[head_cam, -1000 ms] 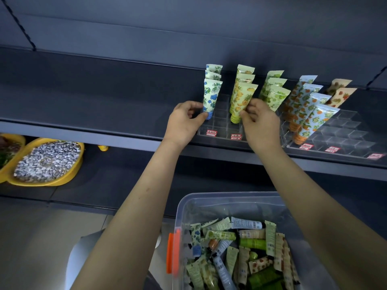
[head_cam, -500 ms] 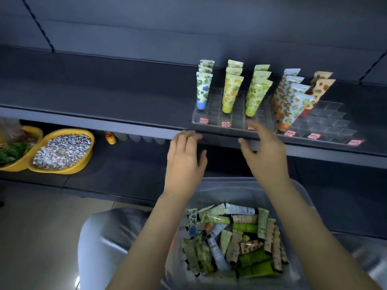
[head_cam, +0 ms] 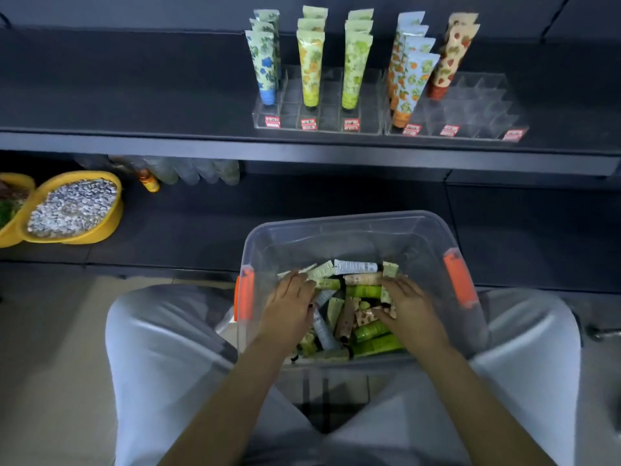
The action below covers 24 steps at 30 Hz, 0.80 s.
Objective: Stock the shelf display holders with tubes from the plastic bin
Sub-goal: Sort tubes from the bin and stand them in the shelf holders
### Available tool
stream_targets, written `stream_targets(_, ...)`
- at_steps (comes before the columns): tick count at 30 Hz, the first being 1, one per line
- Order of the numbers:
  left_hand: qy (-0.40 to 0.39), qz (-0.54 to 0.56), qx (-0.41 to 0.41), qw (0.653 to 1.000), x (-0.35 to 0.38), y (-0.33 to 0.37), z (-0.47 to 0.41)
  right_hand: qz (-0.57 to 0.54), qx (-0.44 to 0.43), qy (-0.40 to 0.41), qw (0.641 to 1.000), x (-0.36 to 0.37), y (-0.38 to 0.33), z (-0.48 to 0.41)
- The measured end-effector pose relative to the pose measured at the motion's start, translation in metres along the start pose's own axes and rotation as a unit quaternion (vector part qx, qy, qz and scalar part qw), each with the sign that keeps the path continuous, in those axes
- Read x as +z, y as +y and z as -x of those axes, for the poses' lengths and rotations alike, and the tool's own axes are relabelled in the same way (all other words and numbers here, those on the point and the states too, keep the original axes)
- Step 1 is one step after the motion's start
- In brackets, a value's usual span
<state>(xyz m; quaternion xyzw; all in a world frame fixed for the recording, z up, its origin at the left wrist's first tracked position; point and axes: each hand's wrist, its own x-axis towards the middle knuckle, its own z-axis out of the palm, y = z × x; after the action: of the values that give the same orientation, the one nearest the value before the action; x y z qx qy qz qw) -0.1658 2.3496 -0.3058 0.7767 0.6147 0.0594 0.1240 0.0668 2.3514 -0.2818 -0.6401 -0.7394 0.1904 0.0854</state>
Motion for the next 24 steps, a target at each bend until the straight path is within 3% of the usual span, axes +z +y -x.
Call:
stream_targets(3, -0.065, 0.010, -0.023, 0.998, 0.013, -0.008, 0.005, -0.026, 0.024, -0.037, 0.999, 0.006, 0.008, -0.005)
stream_targets(7, -0.065, 0.023, -0.056, 0.996, 0.016, -0.014, 0.001, -0.058, 0.061, -0.079, 0.993, 0.010, 0.016, -0.013)
stream_targets(24, -0.209, 0.043, -0.063, 0.975, 0.039, -0.014, -0.024, -0.104, 0.132, -0.249, 0.954, 0.026, 0.032, -0.033)
